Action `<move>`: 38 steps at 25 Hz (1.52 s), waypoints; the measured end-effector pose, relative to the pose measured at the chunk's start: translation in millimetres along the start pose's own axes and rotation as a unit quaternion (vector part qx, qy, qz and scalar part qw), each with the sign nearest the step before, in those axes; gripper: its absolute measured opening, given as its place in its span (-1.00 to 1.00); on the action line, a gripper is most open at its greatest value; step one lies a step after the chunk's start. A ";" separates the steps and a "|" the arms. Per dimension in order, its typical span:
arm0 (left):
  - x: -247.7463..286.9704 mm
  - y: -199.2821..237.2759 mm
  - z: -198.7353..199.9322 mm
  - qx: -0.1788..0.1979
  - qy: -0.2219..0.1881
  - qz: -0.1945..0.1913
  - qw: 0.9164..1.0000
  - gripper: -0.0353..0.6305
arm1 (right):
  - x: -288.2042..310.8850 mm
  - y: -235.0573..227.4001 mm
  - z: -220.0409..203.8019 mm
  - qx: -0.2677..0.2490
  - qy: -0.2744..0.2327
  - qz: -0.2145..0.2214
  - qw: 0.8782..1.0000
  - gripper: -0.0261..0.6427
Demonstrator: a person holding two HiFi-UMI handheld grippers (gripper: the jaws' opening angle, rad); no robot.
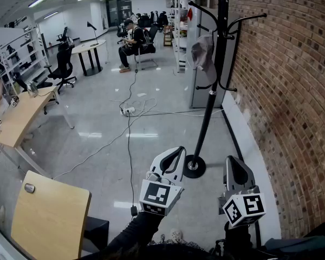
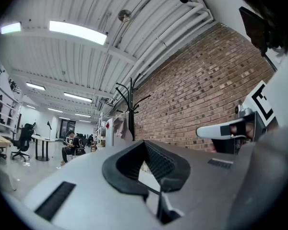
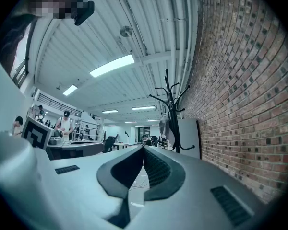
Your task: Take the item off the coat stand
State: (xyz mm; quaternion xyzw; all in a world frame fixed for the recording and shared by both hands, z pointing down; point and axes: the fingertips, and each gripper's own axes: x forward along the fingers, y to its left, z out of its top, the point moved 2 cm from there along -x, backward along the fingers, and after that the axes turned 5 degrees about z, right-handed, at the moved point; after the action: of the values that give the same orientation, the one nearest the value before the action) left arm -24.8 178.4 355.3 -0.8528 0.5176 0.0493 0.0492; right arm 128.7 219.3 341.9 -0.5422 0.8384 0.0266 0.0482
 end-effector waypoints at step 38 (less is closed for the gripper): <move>153.6 42.7 -47.6 -0.014 0.012 -0.007 1.000 -0.87 | 124.7 -98.1 -32.8 -0.006 0.026 -0.002 1.000 -0.89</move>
State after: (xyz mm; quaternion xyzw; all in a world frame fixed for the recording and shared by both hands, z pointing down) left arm 9.4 17.5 380.3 -0.8574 0.5116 0.0460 0.0314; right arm 165.6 62.8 361.6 -0.5447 0.8381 0.0172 0.0235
